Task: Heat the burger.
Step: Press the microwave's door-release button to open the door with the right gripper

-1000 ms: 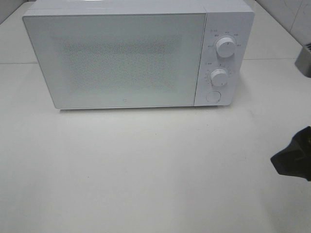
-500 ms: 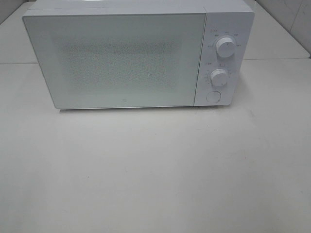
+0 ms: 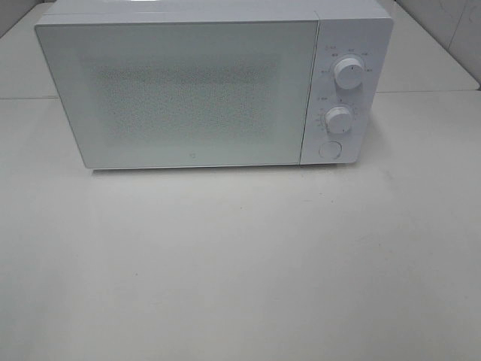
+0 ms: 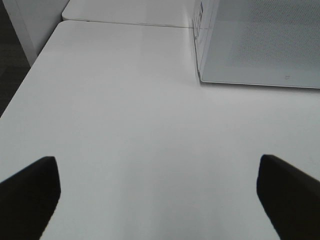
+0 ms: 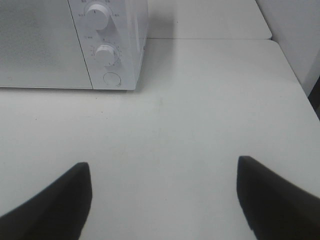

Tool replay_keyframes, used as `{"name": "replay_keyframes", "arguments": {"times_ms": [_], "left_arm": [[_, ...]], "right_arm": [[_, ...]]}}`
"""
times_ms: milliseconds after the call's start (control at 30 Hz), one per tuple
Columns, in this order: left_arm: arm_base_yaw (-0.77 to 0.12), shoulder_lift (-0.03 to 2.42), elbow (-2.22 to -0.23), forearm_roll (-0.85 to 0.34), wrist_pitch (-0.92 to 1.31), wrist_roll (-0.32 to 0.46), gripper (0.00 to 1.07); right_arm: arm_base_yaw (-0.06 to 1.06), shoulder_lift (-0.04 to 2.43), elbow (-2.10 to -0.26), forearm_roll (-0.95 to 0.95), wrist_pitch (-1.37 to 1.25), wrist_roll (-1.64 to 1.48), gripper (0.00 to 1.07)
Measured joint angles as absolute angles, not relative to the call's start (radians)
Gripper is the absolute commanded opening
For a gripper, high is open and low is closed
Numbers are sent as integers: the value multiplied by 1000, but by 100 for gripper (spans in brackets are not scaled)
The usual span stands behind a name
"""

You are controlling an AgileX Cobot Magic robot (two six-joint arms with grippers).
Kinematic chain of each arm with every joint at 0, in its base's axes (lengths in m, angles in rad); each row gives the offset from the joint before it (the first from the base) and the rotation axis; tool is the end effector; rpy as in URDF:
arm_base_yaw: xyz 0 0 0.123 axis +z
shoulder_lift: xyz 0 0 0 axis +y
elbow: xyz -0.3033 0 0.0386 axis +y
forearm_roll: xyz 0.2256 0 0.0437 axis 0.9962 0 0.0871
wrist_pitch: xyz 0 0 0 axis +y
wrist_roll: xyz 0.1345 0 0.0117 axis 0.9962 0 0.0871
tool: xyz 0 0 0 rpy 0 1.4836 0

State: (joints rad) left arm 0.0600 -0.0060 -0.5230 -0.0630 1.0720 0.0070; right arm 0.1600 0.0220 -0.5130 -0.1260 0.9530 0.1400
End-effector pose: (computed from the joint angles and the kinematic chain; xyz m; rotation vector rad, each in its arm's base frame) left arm -0.0093 -0.0080 0.2521 -0.0492 2.0246 -0.0327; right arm 0.0033 -0.0135 0.2644 -0.0223 1.9400 0.0511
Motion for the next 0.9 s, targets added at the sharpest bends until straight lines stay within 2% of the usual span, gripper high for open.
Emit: {"name": "replay_keyframes", "arguments": {"times_ms": [167,900], "left_arm": [[60,-6,-523,-63,1072,7,100],[60,-6,-523,-63,1072,7,100]], "right_arm": [[126,-4,-494,-118,970,140,76],[125,-4,-515,-115,961,131,76]]}}
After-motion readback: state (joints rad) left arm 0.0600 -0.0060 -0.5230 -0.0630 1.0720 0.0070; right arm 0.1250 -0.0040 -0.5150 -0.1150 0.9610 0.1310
